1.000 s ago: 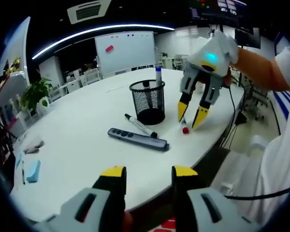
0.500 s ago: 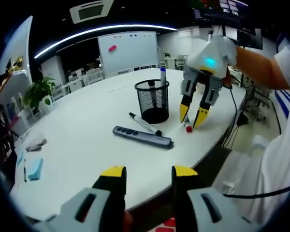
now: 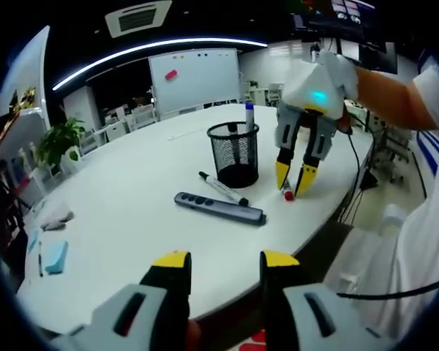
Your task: Place the scattered laser pointers and whiteboard markers into the pen holder and stack the scattered paper cups together
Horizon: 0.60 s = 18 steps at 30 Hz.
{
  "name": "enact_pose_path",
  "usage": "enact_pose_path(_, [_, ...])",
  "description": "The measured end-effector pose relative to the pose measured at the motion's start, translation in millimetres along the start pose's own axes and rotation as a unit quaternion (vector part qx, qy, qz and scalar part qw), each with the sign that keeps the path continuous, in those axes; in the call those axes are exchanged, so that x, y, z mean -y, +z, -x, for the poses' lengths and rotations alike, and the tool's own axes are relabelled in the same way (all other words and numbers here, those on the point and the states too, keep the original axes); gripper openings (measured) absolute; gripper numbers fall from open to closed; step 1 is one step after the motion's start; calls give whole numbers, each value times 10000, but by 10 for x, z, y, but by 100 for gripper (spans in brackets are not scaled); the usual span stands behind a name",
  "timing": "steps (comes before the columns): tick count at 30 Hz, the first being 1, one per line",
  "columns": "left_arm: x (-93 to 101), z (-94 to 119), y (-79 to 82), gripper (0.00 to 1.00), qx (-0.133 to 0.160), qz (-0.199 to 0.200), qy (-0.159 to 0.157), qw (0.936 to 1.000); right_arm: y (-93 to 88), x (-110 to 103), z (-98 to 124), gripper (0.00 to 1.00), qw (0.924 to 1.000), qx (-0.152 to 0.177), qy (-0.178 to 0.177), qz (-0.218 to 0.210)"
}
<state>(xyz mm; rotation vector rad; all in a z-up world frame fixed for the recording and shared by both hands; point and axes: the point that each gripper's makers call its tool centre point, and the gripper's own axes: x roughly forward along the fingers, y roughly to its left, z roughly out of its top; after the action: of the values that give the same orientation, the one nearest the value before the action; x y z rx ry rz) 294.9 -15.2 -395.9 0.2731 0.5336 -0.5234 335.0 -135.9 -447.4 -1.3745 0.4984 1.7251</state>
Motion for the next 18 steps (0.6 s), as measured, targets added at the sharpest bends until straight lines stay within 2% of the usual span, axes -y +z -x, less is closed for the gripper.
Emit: enact_pose_path(18, [6, 16, -8, 38, 2, 26, 11, 10000, 7, -16, -53, 11, 9995, -111, 228, 203])
